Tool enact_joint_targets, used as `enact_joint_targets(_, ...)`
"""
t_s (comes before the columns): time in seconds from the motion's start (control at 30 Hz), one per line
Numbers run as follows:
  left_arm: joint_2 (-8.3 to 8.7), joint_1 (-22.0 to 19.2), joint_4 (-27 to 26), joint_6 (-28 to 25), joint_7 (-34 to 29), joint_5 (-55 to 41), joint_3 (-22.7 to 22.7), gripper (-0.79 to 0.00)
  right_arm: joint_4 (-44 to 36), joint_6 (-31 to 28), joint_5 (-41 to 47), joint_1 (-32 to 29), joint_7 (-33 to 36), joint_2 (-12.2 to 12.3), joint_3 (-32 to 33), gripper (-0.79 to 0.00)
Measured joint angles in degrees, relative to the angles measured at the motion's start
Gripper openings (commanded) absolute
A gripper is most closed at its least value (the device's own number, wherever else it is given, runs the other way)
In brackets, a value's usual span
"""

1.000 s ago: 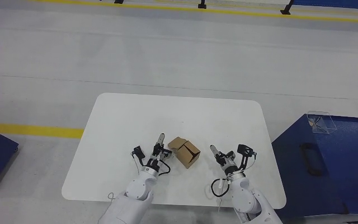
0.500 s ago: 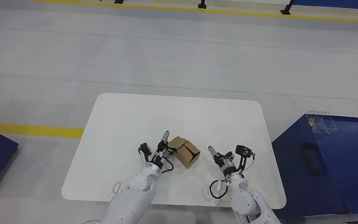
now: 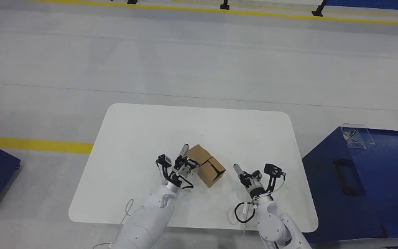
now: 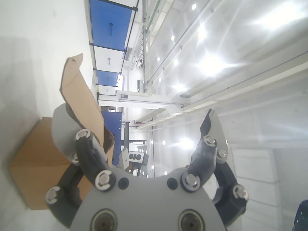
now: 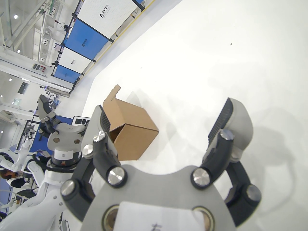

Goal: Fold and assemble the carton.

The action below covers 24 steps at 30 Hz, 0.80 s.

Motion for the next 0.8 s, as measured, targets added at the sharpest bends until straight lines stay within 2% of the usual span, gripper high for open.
enact_joint_targets(0.17, -0.50, 0.28, 0.29, -2.58, -3.28, -0.05, 0.20, 0.000, -0.55, 0.03, -0.55, -0.55, -0.12, 0.01, 0.43, 0.000)
enact_joint_targets(0.47, -1.12, 1.67, 0.04, -5.86, -2.62, 2.40, 0.73, 0.000, -0.94, -0.13, -0.70, -0.95, 0.03, -0.04, 0.99, 0.000)
enact_joint_targets(0.67, -1.02, 4.65, -3.02, -11.33, -3.22, 5.08, 0.86, 0.000, -0.39, -0.37, -0.66, -0.63, 0.23, -0.15, 1.05, 0.000)
enact_joint_targets(0.8, -0.98, 6.53, -6.37, -11.54, -1.36, 9.39, 0.97, 0.000, -0.21, -0.49, -0.62, -0.50, 0.29, -0.21, 1.06, 0.000)
